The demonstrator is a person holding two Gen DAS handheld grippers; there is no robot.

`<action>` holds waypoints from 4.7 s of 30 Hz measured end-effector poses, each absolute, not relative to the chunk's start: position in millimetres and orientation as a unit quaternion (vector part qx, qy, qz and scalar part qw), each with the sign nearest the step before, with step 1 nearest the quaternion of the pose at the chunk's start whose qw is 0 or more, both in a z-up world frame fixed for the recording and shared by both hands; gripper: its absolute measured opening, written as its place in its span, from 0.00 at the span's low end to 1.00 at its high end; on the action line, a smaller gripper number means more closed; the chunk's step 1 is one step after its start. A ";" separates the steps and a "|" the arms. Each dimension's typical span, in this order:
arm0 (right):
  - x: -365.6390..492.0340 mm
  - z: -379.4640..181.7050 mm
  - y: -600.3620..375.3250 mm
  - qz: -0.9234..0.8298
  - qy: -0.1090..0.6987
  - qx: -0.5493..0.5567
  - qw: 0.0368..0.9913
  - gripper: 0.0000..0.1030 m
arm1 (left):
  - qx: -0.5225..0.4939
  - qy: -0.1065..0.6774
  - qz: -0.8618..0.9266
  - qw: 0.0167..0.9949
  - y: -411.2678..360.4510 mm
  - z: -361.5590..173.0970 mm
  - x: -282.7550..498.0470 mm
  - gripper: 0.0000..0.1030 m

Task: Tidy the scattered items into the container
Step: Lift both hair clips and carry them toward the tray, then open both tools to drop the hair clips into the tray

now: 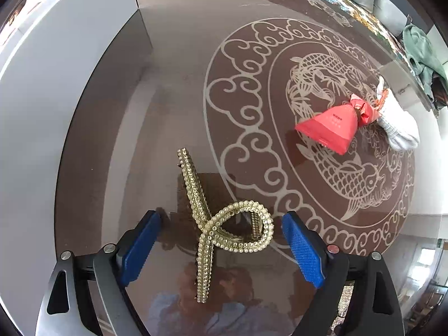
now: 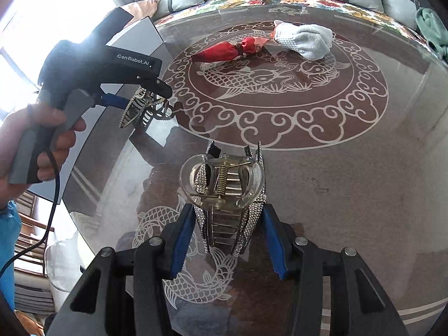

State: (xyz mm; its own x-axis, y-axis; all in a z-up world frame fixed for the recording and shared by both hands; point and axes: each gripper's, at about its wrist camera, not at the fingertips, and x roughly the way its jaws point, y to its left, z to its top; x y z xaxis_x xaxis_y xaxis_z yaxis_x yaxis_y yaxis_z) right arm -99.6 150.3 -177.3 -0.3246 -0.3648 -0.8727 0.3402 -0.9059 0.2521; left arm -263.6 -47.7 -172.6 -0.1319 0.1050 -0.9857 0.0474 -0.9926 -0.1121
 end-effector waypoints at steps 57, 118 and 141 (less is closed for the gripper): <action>-108.1 -181.2 155.6 -0.827 0.064 0.528 0.183 0.55 | -0.630 -0.017 0.764 0.137 23.9 -163.1 -122.4 0.45; -108.0 -6.3 -36.7 -0.839 0.073 0.421 0.337 0.55 | -0.484 -0.121 0.866 -0.020 -224.3 3.2 -111.1 0.45; -72.9 -87.6 -270.5 -0.732 0.193 0.434 0.489 0.57 | -0.556 -0.222 0.796 -0.090 -380.7 -78.3 -108.6 0.50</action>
State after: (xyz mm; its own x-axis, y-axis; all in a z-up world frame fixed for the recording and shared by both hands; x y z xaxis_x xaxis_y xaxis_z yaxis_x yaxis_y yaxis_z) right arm -72.9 -270.5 -87.6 -0.1455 -0.5471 -0.8243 0.8829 -0.4478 0.1414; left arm -108.6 -380.7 -78.3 -0.3646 0.1032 -0.9254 0.3910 -0.8850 -0.2528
